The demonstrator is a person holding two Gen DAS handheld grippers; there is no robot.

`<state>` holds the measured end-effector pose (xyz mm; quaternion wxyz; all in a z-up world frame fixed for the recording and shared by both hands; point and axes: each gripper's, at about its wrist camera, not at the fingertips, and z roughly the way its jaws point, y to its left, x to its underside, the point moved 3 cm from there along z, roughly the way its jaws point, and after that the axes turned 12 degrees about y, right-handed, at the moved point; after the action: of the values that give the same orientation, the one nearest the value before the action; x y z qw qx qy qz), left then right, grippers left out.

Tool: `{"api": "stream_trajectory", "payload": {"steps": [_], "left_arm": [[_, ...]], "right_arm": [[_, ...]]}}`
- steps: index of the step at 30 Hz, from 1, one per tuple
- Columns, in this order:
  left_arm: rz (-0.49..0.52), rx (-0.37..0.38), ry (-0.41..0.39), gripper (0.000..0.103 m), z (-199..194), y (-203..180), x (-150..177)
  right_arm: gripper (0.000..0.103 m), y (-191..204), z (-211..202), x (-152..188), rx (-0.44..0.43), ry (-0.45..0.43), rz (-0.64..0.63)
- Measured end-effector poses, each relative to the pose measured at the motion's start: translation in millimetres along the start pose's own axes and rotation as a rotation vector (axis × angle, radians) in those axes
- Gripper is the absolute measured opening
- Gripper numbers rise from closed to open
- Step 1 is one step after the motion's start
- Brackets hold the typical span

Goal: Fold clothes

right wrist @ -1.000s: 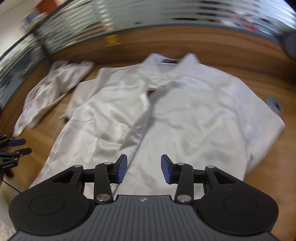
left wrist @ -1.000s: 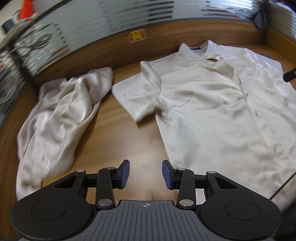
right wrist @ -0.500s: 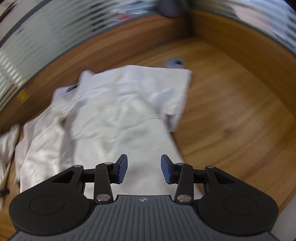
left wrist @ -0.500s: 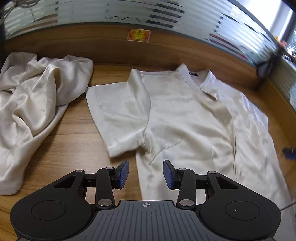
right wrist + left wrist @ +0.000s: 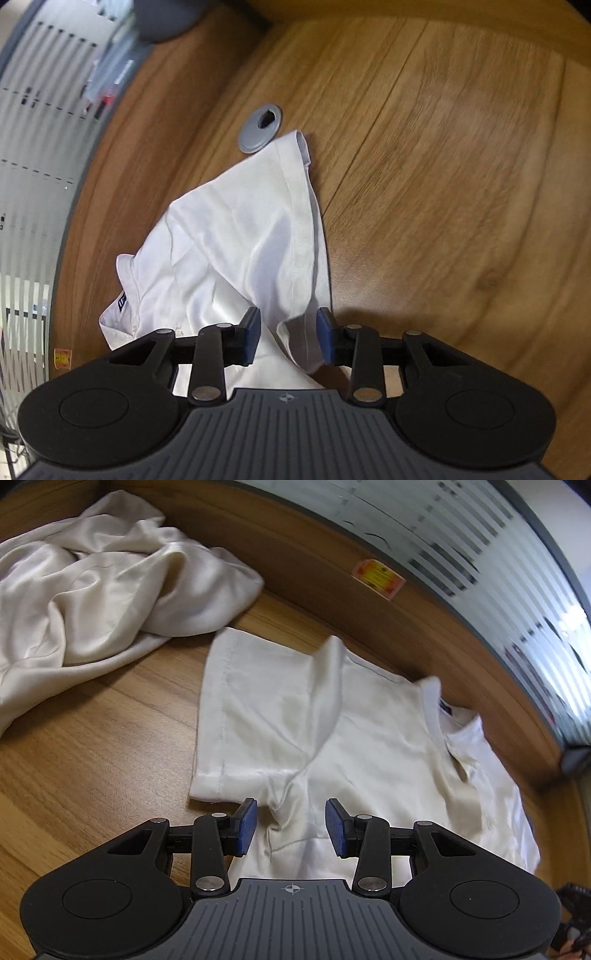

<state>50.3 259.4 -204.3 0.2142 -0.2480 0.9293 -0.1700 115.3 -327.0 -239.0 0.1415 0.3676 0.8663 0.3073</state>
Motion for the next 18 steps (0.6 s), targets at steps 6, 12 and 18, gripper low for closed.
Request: {"api": "stream_trajectory", "payload": {"steps": [6, 12, 18], "left_arm": [[-0.033, -0.019, -0.024, 0.043, -0.6, -4.6, 1.2], [-0.075, -0.015, -0.025, 0.043, -0.4, -1.9, -1.9], [-0.106, -0.010, -0.033, 0.043, -5.6, 1.5, -3.1]], "right_arm": [[0.003, 10.5, 1.4, -8.2, 0.026, -0.025, -0.036], [0.003, 34.7, -13.6, -39.7, 0.076, -0.054, -0.199], [0.005, 46.1, -16.7, -44.8, 0.200, -0.089, -0.345]]}}
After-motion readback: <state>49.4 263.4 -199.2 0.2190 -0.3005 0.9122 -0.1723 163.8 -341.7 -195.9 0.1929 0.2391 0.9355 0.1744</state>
